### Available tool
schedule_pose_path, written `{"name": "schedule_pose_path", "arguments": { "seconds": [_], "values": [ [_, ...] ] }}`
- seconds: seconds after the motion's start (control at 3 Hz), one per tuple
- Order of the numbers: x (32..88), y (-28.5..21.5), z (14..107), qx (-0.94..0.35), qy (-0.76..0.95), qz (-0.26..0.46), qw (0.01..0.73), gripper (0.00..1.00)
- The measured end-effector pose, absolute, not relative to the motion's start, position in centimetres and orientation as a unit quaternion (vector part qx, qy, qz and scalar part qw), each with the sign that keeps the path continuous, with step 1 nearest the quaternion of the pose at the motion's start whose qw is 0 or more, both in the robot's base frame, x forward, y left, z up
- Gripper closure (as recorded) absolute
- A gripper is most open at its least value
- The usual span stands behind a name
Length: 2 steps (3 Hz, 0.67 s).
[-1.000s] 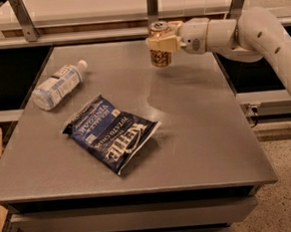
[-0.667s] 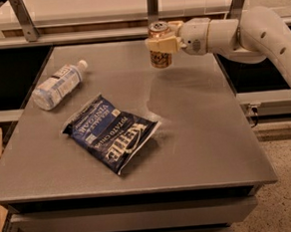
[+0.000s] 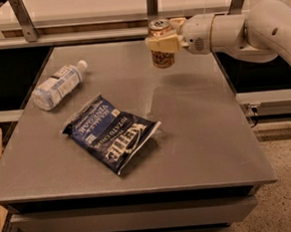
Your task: Move orange can near blue chip bag
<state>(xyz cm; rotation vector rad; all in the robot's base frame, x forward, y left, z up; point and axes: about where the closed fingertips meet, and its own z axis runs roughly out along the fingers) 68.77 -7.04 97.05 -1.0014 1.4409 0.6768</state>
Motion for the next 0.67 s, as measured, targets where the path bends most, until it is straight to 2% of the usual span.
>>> {"name": "schedule_pose_path", "arguments": {
  "seconds": [0.67],
  "values": [
    [65.3,-6.6,96.9,-0.409,0.613,0.306,0.603,1.0]
  ]
}}
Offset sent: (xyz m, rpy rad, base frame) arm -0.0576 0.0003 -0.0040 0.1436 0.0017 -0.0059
